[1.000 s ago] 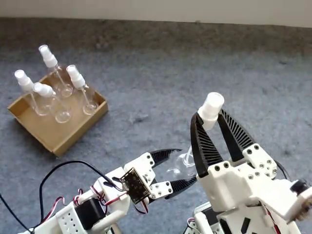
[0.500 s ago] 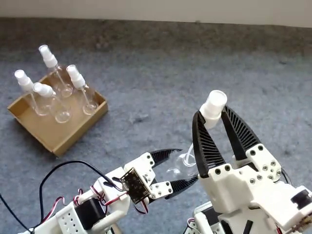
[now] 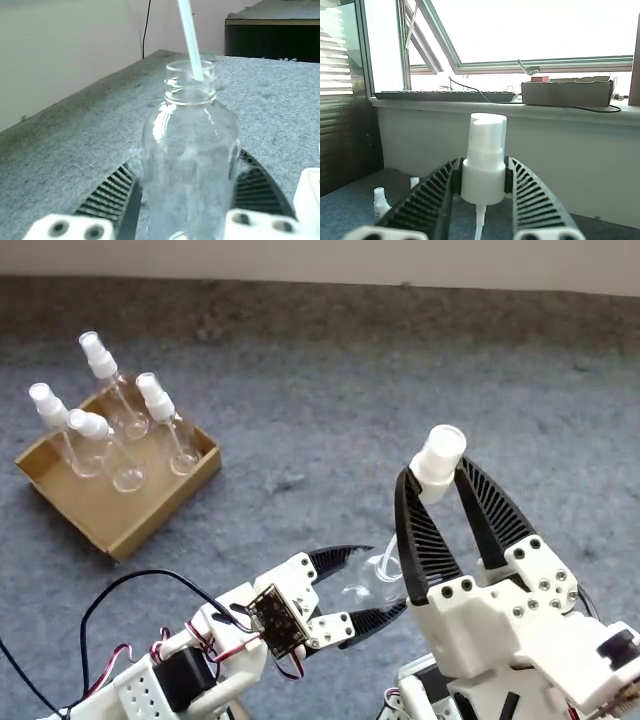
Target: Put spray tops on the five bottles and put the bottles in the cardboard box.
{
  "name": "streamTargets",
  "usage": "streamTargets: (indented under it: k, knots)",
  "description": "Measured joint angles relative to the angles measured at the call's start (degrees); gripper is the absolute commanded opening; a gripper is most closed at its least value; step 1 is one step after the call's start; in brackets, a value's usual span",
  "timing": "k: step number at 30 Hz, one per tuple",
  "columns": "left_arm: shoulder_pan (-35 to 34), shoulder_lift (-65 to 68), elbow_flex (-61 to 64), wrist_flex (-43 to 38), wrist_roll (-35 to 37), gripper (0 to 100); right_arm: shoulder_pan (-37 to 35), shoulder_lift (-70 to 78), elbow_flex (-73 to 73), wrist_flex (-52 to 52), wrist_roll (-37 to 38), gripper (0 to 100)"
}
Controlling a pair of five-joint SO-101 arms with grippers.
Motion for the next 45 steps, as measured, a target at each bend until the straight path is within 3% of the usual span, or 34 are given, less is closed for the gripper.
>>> streamTargets:
  k: [28, 36, 45]
  knots:
    - [0.00, 0.00, 0.00, 0.00, 0.00, 12, 0.09, -0.18, -7.03, 0.09, 0.00, 6.7]
    - [0.00, 0.00, 0.00, 0.00, 0.00, 12, 0.09, -0.18, -7.03, 4.48, 0.00, 6.7]
    - [0.00, 0.00, 0.00, 0.00, 0.00, 12, 0.09, -0.18, -3.43, 0.26, 0.00, 6.7]
